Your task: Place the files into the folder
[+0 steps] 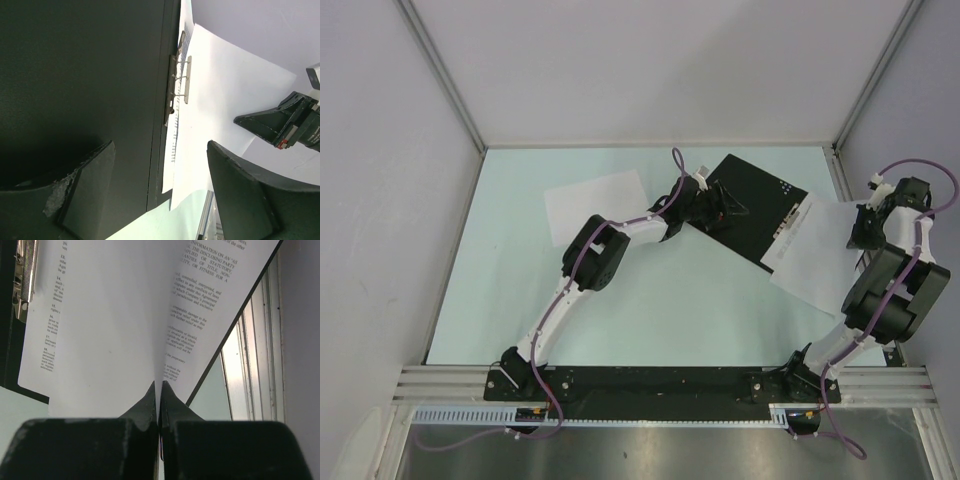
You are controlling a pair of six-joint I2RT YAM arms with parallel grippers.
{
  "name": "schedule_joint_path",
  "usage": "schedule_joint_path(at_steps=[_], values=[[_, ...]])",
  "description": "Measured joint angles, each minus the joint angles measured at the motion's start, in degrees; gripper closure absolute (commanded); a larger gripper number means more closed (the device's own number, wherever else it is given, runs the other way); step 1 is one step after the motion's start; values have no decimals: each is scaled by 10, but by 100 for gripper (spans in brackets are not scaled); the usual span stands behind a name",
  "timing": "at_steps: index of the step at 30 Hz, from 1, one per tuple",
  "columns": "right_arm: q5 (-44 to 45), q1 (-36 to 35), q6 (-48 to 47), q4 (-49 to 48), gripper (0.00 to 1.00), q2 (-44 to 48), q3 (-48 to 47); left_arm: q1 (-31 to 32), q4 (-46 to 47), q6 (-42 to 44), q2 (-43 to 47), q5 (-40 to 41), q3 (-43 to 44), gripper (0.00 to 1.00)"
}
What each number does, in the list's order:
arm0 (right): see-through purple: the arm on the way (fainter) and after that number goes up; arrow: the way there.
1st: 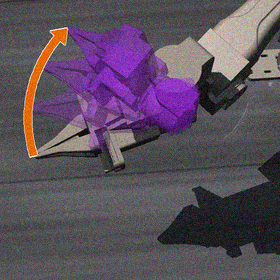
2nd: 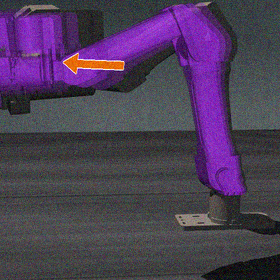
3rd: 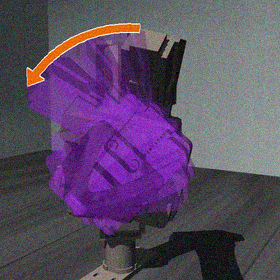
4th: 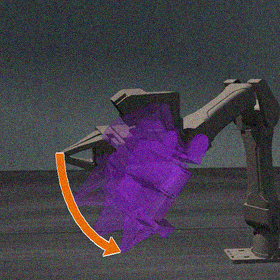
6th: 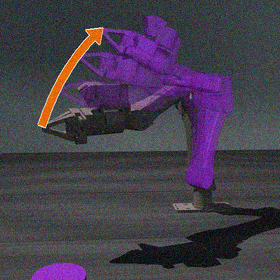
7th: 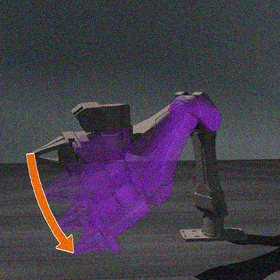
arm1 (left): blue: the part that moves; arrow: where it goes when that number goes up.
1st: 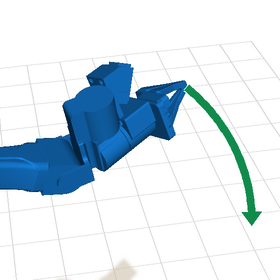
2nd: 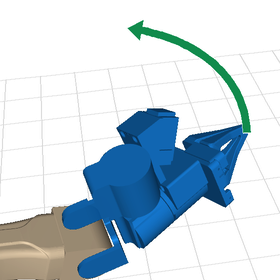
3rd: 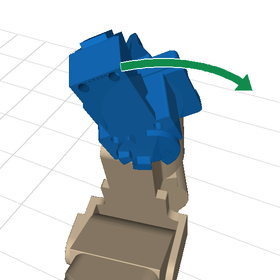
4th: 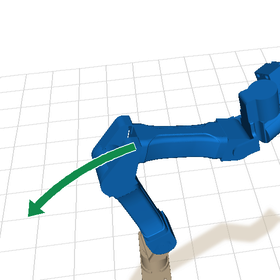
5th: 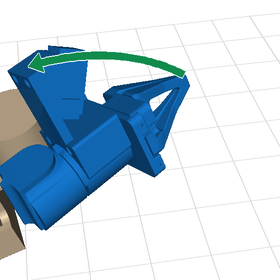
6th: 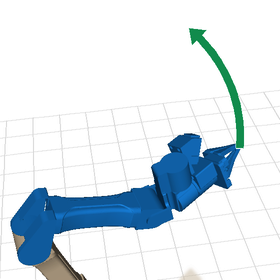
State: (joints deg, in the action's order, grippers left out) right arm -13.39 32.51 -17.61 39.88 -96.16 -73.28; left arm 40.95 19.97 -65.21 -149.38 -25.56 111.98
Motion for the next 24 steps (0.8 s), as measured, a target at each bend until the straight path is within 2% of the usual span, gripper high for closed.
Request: schedule_joint_path(at_steps=[24], values=[[-40,0,93,-94,100,-85,1,-1,-5,2,0,-1,0,20]])
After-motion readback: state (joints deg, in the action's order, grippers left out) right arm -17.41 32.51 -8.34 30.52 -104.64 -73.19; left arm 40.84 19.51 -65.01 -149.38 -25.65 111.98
